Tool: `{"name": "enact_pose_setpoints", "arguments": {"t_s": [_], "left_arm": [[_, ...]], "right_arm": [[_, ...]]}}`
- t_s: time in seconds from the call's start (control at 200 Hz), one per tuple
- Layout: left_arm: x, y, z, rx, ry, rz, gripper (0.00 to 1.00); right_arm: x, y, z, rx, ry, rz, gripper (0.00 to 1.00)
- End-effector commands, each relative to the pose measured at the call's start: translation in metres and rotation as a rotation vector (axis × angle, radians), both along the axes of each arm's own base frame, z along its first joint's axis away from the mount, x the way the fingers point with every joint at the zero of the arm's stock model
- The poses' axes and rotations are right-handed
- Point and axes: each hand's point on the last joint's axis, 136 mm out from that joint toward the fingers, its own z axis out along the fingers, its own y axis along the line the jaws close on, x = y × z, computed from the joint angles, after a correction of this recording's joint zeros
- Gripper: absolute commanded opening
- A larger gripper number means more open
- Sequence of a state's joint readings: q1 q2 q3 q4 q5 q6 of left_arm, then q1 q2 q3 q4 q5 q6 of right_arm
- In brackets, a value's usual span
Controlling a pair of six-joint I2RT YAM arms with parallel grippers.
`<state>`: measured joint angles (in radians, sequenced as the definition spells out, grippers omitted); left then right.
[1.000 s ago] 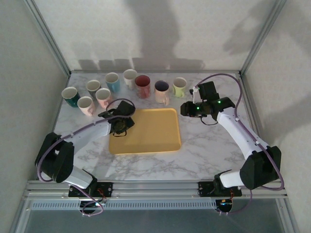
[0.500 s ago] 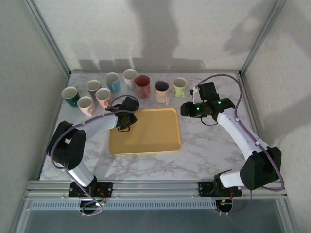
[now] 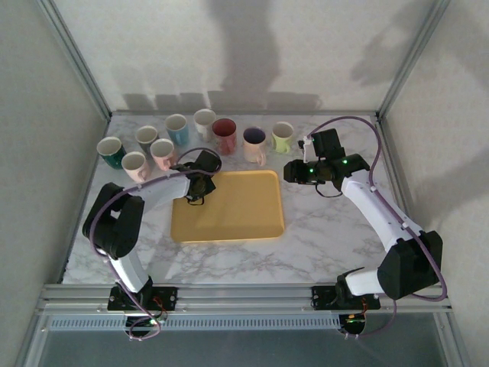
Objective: Turn the mug right side up
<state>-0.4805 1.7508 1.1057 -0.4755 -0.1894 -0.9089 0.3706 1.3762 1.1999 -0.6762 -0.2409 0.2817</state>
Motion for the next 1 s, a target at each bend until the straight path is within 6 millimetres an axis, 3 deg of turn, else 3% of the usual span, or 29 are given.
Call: {"name": "enact_pose_setpoints", "arguments": {"t_s": [0.0, 0.501, 0.741, 0.996], "left_arm": [[0.005, 0.014, -0.003, 0.066, 0.001, 0.025, 0.32], [-0.010, 0.017, 0.010, 0.034, 0.006, 0.022, 0.03], [-0.018, 0.010, 0.042, -0.049, -0.044, 0.010, 0.00], [-0.020, -0.008, 0.091, -0.181, -0.143, -0.036, 0.00]], "right_arm": [[0.000, 0.001, 0.003, 0.027, 0.000, 0.000, 0.46], [-0.004, -0.002, 0.007, 0.032, -0.008, -0.004, 0.45], [-0.011, 0.000, 0.010, 0.063, -0.001, 0.001, 0.45], [-0.023, 0.009, 0.024, 0.170, 0.014, 0.001, 0.46]]}}
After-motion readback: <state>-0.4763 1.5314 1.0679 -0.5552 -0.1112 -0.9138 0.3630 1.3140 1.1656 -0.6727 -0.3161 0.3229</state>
